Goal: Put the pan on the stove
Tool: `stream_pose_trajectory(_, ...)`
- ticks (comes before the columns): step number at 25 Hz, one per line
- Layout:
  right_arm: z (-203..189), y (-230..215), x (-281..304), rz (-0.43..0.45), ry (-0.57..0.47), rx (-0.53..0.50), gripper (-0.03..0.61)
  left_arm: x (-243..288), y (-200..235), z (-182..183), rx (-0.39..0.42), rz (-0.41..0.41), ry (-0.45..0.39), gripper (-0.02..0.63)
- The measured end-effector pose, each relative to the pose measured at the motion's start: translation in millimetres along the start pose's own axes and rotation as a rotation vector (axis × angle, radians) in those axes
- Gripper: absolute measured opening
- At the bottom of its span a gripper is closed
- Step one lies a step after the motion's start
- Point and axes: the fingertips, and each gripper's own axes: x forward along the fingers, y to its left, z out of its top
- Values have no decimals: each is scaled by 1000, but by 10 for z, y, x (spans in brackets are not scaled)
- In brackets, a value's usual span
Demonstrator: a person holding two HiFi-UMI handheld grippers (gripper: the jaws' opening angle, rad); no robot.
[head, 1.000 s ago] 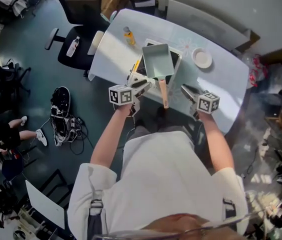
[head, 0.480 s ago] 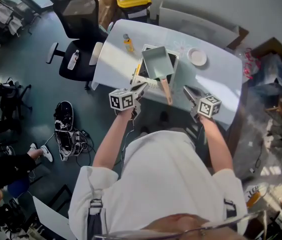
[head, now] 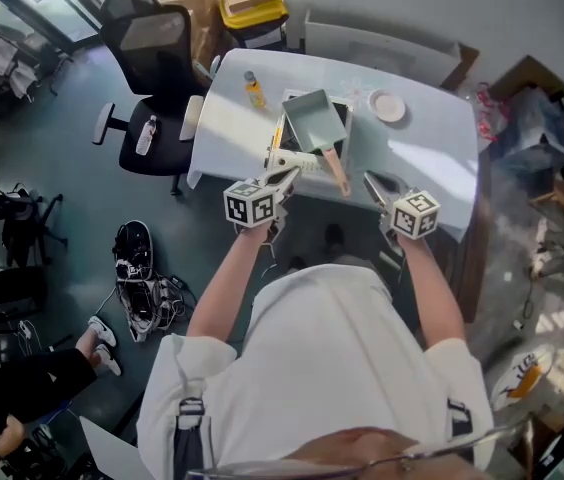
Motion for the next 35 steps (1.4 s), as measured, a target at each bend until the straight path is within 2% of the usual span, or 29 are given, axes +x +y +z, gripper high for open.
stream_pose_trajectory(11,-20,342,-283,-97,-76,-26,35,-229,-265,-11,83,-51,7,29)
stream_pose_trajectory(19,59,396,-564,-127,-87,-104,35,-222,-544,51,120,-57,-16,29)
stream_pose_trajectory(25,172,376,-788,-131,-98,-131,35,-227,-735,62,132,-23,-45,29)
stream_pose_trajectory(35,281,301,-907,-133,-107,-178,35,-255,-908,102,199,59,-89,29)
